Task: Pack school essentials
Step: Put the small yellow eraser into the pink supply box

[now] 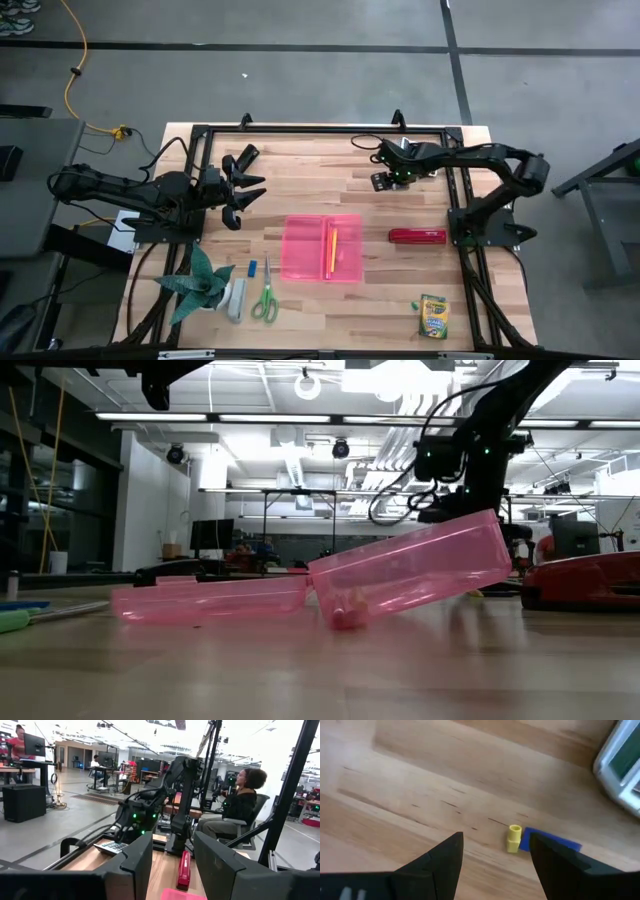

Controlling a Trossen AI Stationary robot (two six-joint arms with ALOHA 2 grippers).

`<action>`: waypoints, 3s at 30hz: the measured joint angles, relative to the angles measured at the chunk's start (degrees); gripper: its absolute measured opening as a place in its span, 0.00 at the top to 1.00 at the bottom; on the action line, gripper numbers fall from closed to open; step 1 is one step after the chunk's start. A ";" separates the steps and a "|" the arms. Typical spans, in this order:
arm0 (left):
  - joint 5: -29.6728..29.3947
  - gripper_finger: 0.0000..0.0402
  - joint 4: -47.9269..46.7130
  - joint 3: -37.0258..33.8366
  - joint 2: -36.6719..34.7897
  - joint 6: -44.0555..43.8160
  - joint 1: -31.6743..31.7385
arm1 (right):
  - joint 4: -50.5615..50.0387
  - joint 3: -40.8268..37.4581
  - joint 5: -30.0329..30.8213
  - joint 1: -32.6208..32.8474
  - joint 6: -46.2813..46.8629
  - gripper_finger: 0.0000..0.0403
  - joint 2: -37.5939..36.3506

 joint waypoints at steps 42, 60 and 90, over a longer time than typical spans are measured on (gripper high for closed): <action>0.00 0.67 -0.04 0.00 0.00 0.00 0.00 | 0.93 -0.42 1.85 5.25 9.92 0.64 3.97; 0.00 0.67 -0.04 0.00 0.00 0.02 0.00 | 5.56 -3.88 2.90 5.66 14.00 0.70 3.80; -0.15 0.67 -0.01 0.00 0.00 -5.60 0.02 | 47.25 -26.90 5.92 27.81 8.37 1.00 -32.09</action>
